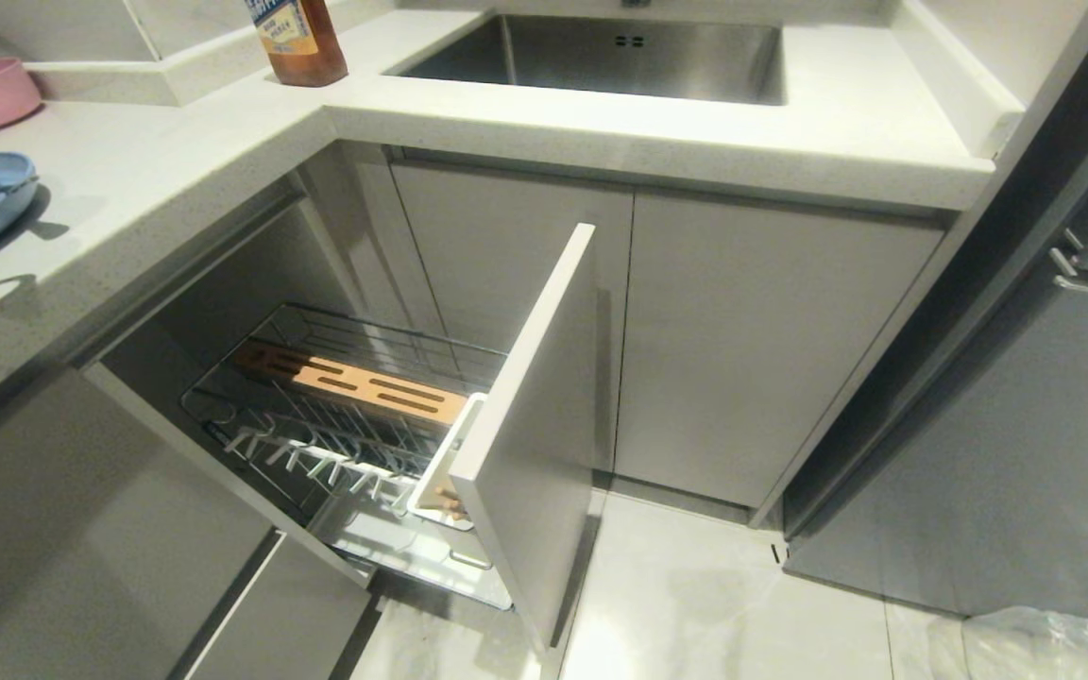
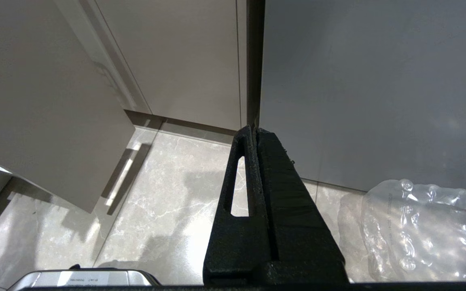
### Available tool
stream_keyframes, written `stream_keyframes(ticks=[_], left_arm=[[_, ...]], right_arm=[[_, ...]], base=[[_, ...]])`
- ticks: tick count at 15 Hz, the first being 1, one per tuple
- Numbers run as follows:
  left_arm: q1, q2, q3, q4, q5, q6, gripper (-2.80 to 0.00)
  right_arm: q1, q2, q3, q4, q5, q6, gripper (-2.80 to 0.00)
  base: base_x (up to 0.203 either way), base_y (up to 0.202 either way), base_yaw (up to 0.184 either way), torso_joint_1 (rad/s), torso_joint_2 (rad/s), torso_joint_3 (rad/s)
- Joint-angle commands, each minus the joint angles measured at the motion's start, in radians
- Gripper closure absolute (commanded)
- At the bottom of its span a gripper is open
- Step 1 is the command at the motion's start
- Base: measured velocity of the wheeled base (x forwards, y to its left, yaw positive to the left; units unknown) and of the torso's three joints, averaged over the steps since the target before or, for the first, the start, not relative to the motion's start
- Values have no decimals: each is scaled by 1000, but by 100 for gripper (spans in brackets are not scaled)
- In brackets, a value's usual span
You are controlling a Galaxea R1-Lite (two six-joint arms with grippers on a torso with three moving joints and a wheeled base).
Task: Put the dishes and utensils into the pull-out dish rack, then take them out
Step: Take the chopsticks out of the cupboard, then close the cupboard
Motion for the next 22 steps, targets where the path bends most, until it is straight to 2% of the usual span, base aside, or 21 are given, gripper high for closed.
stream_keyframes(ticks=[1,4,5,6,22], left_arm=[[1,-1,0,2,3,-3,0],[1,-4,0,2,3,-3,0],[2,-4,0,2,3,-2,-225],[2,-4,0,2,3,-2,-280],[6,-66,2,-15,-2,-8,-280]], right_arm=[[0,1,0,0,0,0,0],[0,1,0,0,0,0,0],[0,1,0,0,0,0,0],[0,1,0,0,0,0,0],[0,1,0,0,0,0,0]], base=[[0,0,0,0,0,0],[0,0,0,0,0,0],[0,0,0,0,0,0],[0,0,0,0,0,0],[0,0,0,0,0,0]])
